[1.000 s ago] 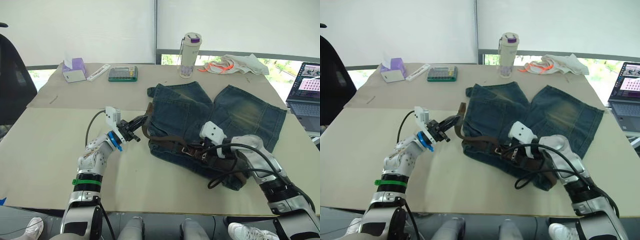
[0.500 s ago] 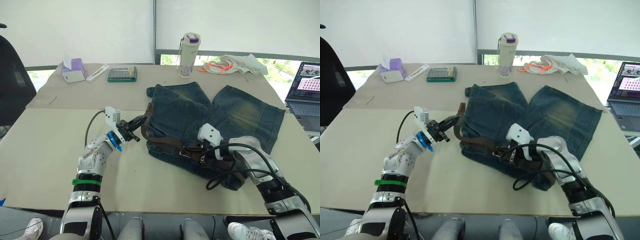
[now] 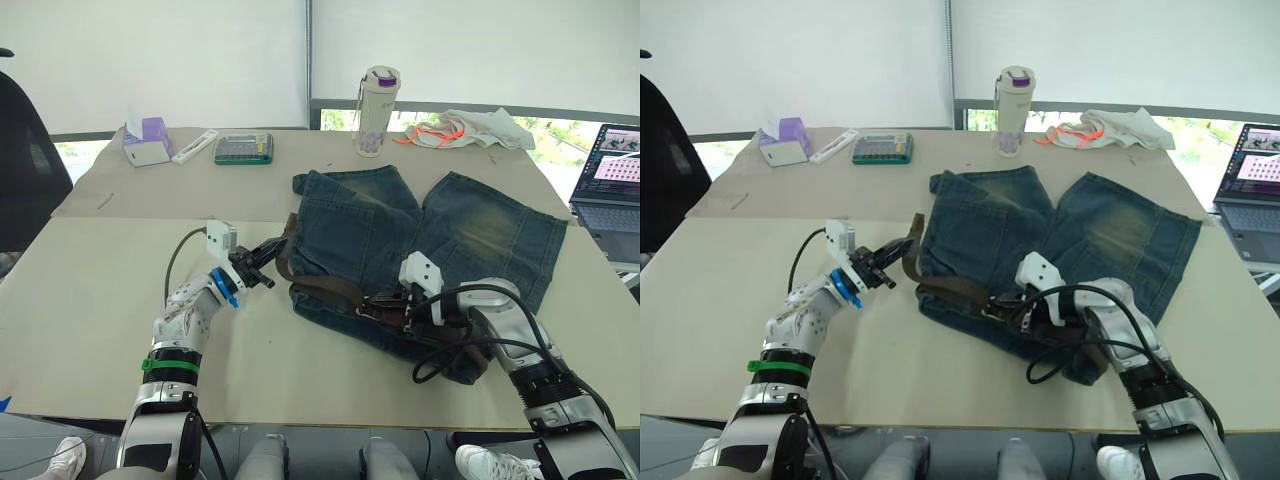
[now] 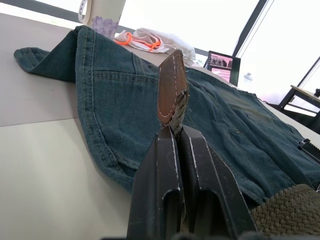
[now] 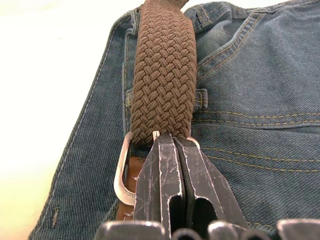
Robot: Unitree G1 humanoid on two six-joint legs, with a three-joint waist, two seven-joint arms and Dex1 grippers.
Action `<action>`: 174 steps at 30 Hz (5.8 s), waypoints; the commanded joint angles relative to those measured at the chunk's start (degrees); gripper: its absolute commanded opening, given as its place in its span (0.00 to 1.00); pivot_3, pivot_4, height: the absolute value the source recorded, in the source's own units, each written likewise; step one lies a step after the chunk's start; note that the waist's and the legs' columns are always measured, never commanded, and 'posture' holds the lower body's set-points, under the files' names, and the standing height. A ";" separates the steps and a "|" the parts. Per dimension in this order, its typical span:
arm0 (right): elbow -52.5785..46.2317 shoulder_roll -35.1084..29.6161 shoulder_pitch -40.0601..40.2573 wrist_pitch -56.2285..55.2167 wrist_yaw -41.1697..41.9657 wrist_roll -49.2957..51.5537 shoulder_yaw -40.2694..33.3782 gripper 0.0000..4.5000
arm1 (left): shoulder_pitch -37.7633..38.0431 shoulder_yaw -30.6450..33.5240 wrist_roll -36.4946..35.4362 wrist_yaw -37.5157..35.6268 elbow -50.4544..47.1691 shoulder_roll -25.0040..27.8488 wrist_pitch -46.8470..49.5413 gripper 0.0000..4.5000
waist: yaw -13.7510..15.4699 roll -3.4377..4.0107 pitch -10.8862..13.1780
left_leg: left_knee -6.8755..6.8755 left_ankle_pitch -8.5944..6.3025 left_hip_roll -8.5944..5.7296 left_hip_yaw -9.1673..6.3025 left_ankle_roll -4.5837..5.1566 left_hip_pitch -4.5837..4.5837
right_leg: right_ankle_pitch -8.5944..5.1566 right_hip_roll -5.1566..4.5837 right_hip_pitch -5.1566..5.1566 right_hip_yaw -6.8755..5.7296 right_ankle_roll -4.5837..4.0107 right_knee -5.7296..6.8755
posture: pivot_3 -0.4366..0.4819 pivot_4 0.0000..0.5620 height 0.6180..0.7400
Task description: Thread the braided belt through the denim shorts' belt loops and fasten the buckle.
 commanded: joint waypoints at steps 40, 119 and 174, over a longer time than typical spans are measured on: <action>-2.85 -1.20 0.58 1.26 -0.64 4.39 -5.74 0.01 | -0.31 -0.03 0.64 -1.19 -0.61 0.20 -1.53 0.00 | 0.01 0.00 0.00 | 0.01 0.02 0.00 0.00 -0.03 0.01 | 0.00 0.00 -0.02 0.01 0.01 0.05 | 0.48 0.27 1.00; -18.16 0.56 25.33 2.56 -24.90 -22.58 9.30 0.01 | -21.05 0.11 -6.34 10.34 -13.95 -11.39 2.97 0.00 | 1.08 -0.31 -0.13 | -0.21 0.01 0.02 -0.01 -0.08 0.76 | -0.08 -0.01 0.94 -0.08 0.12 -0.49 | 0.48 0.27 1.00; -55.87 11.40 22.52 32.52 -42.48 20.32 -18.85 0.99 | -8.78 -9.96 -13.55 9.58 -24.40 -18.09 19.03 0.00 | 1.77 -0.22 0.03 | -0.21 0.00 0.00 0.00 -0.07 0.28 | -0.07 -0.02 0.54 -0.06 0.11 -0.56 | 0.48 0.27 1.00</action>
